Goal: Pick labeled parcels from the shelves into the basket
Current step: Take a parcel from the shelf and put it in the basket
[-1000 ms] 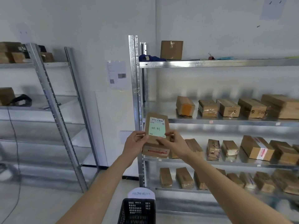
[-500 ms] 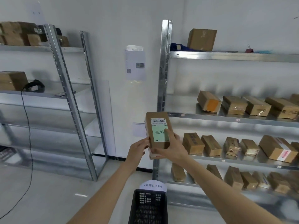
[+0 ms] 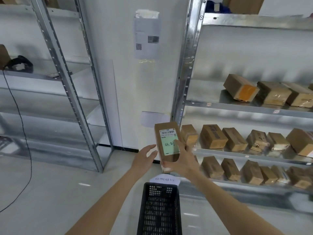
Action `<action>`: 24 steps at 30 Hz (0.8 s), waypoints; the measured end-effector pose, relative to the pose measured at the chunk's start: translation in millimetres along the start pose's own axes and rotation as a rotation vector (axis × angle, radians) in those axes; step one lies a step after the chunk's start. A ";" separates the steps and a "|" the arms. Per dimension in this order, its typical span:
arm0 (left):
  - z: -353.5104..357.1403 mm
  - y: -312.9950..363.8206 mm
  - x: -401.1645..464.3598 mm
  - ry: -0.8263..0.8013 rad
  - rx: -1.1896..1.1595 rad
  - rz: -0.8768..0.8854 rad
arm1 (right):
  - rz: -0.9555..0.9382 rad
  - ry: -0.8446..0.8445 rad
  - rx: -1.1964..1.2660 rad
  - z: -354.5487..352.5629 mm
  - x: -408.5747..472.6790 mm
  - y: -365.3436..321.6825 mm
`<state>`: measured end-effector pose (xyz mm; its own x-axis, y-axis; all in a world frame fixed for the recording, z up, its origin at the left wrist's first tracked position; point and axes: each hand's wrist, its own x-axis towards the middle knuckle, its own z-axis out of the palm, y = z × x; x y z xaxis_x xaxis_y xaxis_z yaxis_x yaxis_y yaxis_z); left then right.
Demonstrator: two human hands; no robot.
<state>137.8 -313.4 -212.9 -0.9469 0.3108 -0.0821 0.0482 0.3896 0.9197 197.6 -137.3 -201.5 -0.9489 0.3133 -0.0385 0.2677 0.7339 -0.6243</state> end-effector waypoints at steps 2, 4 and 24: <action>6.2 -24.0 22.7 0.001 0.071 -0.028 | 0.020 -0.027 0.013 21.4 19.3 17.1; 15.9 -52.0 47.5 -0.027 0.141 -0.057 | 0.042 -0.052 0.026 46.8 40.5 39.0; 141.6 -513.2 211.6 -0.264 0.526 -0.258 | 0.432 -0.332 0.045 470.1 142.6 330.8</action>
<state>-42.2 -324.8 -756.6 -0.8419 0.3272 -0.4291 0.0423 0.8328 0.5520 72.2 -133.2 -780.3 -0.7578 0.3682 -0.5387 0.6445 0.5516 -0.5296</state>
